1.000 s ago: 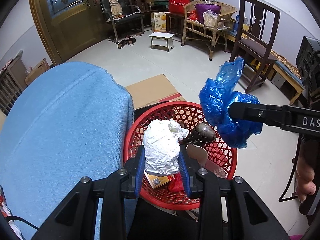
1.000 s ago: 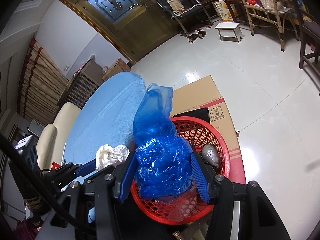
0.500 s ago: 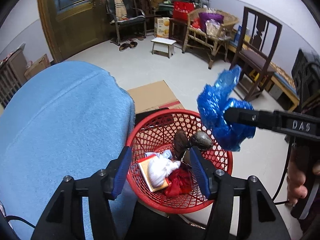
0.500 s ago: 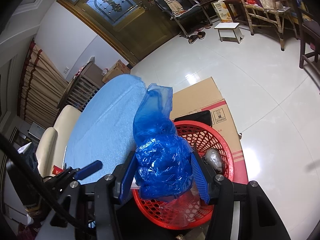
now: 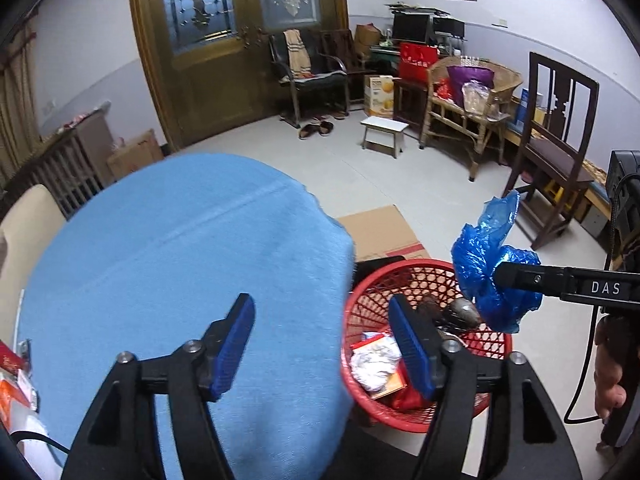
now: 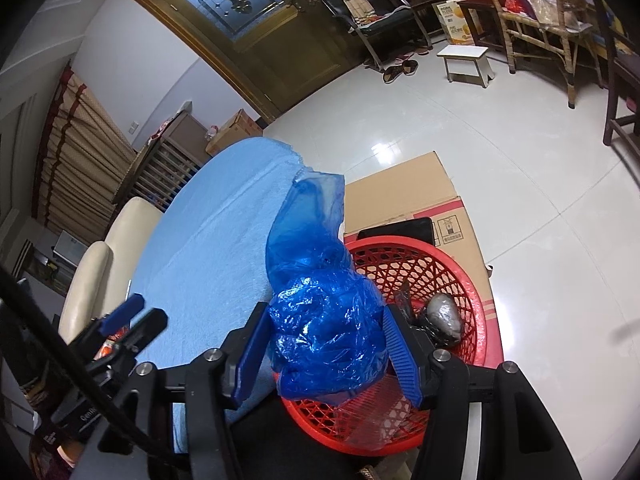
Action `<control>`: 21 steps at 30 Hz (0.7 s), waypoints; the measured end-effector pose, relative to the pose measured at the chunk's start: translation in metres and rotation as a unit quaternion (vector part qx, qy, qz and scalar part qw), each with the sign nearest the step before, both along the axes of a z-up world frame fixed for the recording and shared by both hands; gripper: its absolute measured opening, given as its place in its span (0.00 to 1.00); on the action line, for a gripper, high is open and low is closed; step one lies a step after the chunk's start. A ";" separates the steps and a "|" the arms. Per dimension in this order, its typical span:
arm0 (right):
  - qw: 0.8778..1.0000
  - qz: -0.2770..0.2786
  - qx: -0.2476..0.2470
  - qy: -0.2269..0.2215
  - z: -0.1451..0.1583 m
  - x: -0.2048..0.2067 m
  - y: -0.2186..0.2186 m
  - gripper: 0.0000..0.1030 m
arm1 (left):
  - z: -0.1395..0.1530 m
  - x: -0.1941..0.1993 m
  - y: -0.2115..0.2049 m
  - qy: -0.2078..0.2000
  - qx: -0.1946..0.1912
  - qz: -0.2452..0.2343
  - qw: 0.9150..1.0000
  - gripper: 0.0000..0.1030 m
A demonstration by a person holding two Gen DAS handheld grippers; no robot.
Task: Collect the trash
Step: 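Open the right gripper to drop the blue bag into the basket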
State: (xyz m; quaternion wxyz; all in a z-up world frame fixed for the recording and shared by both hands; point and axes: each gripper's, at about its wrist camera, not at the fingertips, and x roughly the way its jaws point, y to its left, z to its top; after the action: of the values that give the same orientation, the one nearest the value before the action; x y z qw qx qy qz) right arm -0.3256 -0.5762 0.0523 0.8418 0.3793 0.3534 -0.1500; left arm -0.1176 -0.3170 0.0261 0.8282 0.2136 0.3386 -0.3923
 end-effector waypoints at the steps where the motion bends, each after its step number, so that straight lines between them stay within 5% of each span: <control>1: 1.000 0.001 -0.006 0.003 0.002 0.002 0.003 0.59 | 0.001 0.000 0.002 -0.003 -0.002 0.002 1.000 0.72; 13: 0.998 0.004 -0.062 -0.009 0.028 0.009 0.023 0.66 | 0.030 0.011 0.045 -0.046 -0.015 0.069 0.996 0.74; 21: 0.992 0.062 -0.106 -0.038 0.060 0.035 0.067 0.65 | 0.060 0.028 0.116 -0.074 -0.035 0.181 0.980 0.74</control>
State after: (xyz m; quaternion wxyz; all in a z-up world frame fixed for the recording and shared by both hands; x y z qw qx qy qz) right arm -0.2905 -0.5095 0.1125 0.8978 0.2704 0.3262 -0.1198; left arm -0.0898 -0.2011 0.0862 0.9151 0.1485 0.2956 -0.2307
